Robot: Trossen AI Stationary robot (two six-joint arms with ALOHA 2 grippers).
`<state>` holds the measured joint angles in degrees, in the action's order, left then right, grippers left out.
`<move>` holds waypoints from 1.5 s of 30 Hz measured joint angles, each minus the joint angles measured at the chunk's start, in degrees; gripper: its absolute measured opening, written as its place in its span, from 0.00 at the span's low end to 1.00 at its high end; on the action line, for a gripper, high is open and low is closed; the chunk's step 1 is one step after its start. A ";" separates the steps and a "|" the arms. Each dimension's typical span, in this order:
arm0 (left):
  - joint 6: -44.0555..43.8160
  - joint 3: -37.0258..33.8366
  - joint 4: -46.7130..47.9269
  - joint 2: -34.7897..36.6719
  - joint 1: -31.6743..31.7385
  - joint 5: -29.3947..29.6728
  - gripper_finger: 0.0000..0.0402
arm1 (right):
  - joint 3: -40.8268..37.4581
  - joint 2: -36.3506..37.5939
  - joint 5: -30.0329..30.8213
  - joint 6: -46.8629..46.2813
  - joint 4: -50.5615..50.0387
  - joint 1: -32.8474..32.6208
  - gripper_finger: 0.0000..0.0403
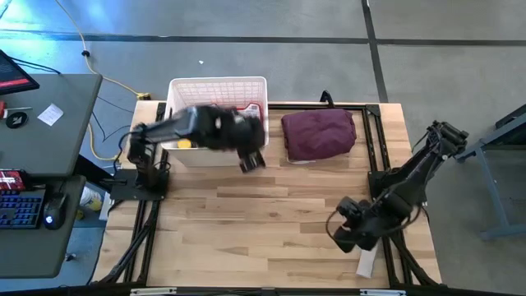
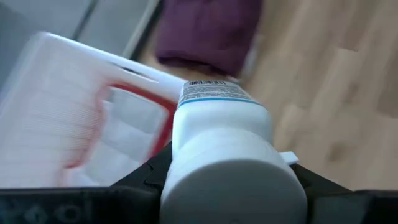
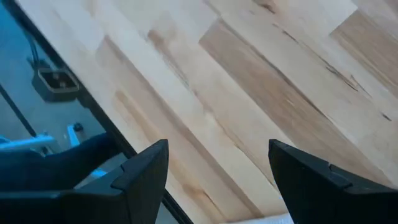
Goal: Pick & place medical supplies in basket/bin
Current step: Put the white pill bottle into the white bin
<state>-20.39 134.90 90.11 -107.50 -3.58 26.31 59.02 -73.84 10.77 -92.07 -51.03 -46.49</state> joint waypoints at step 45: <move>60.82 -65.30 -38.90 17.44 52.36 0.10 0.48 | 0.00 0.09 -10.29 2.08 8.06 23.66 0.66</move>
<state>40.43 69.60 51.21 -90.06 48.77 26.41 59.02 -73.76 0.48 -90.00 -42.97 -22.83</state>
